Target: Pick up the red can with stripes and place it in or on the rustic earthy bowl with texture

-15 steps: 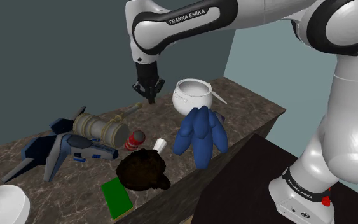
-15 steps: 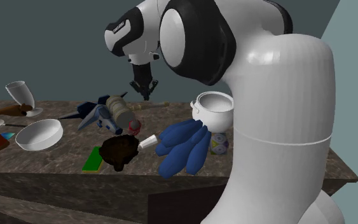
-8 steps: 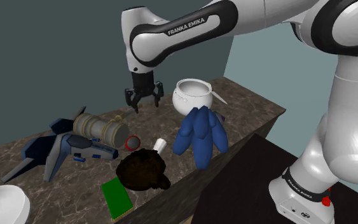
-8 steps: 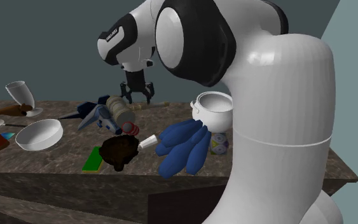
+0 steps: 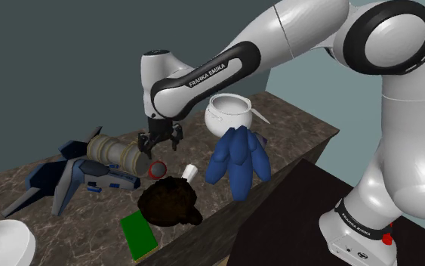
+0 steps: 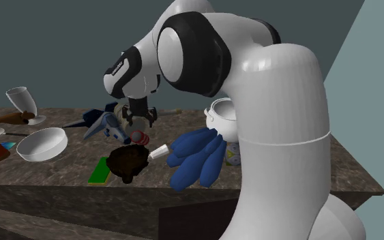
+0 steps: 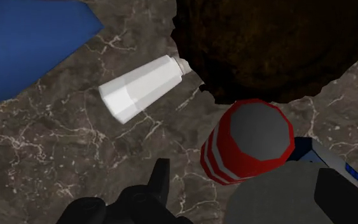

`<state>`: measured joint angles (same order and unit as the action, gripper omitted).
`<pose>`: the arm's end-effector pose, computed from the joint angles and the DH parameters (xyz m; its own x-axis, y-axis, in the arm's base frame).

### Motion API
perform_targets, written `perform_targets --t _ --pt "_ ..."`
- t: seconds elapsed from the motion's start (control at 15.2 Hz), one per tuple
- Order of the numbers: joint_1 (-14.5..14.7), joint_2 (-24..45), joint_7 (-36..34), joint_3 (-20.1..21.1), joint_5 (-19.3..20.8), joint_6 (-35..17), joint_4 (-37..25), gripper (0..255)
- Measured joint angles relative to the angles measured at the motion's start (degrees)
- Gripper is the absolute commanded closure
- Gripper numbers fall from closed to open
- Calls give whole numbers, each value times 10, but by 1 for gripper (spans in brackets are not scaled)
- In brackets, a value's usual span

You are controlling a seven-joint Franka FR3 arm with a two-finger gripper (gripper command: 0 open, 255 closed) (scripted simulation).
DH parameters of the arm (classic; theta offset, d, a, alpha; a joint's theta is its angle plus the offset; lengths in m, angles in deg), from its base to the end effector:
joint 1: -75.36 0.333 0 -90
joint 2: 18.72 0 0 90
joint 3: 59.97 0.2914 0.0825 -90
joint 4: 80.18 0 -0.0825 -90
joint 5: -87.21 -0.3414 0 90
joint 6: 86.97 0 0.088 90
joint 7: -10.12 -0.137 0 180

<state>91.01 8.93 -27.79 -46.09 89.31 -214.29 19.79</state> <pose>0.5430 0.2931 0.2799 0.9879 -0.1491 -0.0434 -0.1519 -0.9859 -0.0703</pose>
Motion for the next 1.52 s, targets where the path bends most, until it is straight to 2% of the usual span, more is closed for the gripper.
perform_targets --t 0.2,0.46,1.06,1.12,1.52 --pt "8 34 1 2 3 -47 -1 0" --pt "11 51 0 1 7 -75 7 0" --pt "15 70 -2 -2 11 -93 5 0" --pt "15 70 -2 -2 11 -93 5 255" --pt "15 70 -3 -3 11 -92 4 255"
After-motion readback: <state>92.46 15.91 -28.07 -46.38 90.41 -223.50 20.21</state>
